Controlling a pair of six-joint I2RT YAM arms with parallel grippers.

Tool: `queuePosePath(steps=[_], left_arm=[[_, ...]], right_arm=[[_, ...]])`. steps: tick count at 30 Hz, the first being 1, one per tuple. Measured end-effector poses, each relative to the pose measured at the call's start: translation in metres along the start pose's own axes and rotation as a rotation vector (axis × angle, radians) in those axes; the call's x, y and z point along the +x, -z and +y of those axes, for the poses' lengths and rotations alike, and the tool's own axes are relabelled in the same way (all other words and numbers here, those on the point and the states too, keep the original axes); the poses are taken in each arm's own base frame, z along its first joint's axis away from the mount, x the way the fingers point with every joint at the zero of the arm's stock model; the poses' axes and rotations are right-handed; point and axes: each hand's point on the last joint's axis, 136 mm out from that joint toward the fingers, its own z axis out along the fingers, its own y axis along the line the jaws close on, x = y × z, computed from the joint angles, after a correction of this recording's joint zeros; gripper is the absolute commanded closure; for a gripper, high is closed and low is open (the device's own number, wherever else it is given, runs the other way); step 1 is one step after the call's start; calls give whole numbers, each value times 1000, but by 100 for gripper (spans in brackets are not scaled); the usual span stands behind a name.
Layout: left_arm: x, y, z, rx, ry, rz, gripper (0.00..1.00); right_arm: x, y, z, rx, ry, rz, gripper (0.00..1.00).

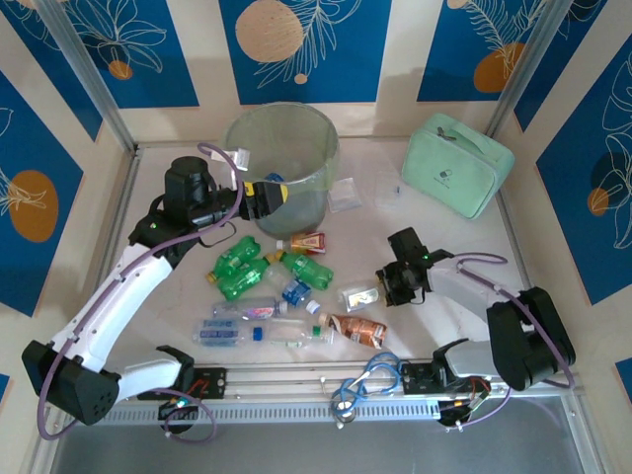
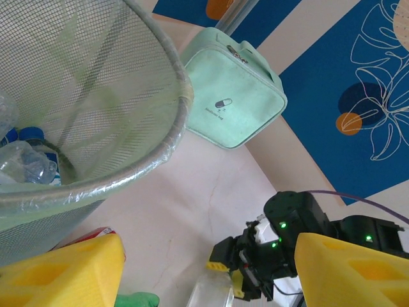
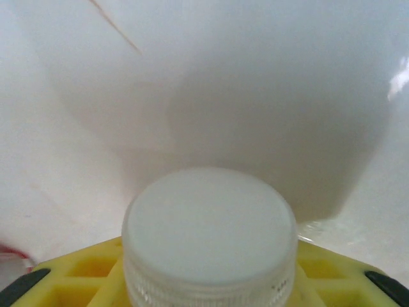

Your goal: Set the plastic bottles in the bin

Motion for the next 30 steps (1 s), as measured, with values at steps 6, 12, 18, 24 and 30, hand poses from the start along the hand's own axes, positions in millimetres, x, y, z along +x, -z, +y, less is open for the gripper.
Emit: queuePosePath(steps=[6,12,18,24,30], left_arm=[[0,-2,-4,23,40,7,23],[-20,-2,-35,184,104,-37,10],[-29,-9,-73,385,151,-29,0],[-11,-18,-121,580,167,63,0],[11,-32,-145,711,217,152,0]], right_arm=[[1,54,56,-290,138,-23,56],[20,169,140,-692,340,-82,55],[53,283,193,-1003,562,-127,56],[83,343,209,-1156,743,-153,54],[101,354,213,-1200,838,-142,54]])
